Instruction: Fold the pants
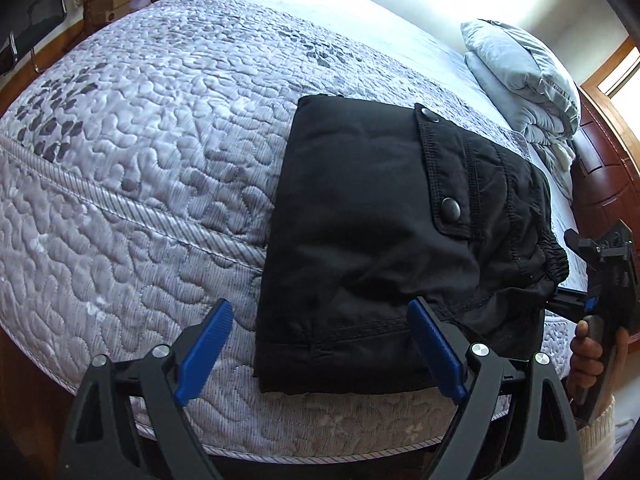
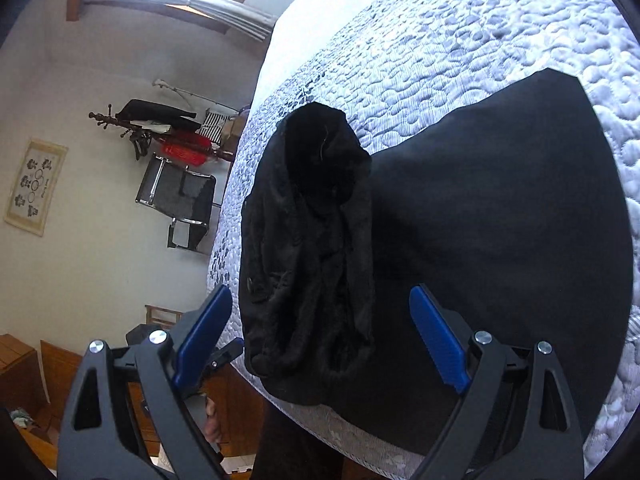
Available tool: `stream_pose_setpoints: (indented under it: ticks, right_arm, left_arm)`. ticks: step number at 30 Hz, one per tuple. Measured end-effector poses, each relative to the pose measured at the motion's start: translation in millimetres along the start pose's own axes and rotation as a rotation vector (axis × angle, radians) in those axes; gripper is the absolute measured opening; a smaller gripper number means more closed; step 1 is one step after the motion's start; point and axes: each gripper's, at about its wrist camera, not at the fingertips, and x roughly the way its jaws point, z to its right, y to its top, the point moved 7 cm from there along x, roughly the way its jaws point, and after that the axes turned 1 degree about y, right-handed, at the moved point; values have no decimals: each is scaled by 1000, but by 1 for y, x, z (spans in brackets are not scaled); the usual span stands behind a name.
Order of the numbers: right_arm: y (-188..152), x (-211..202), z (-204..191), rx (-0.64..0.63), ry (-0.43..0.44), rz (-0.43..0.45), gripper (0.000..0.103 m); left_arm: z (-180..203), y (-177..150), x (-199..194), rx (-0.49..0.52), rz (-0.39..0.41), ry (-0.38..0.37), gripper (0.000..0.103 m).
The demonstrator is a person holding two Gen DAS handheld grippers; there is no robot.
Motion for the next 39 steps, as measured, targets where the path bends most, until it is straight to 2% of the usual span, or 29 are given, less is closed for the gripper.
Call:
stream_pose_setpoints:
  ticks: [10,16,20,23,32,39]
  right_arm:
    - [2,20,-12,-38,5,-42,89]
    - [1,26,-13,-10,25,-47,65]
    - [-2,24,-12,1,34,-48,34]
    - [-3,21,-14,-4,42,-41,27]
    - [-2,14,-54,-89,26,-42,22]
    - [4,11,-98,-121,60,-48,20]
  left_arm:
    - [-17,0,1,-42,-8,-3,90]
    - [-20,-1,3,-42,-21,-3,91]
    - [-25,-3,4,-57,-27,-3,92]
    - [-29,-4,5,-72,-32,-8,93]
    - [-35,-8,-1,-92,-29,-5,93]
    - [-46,-7,-16,-127,4,-16,93]
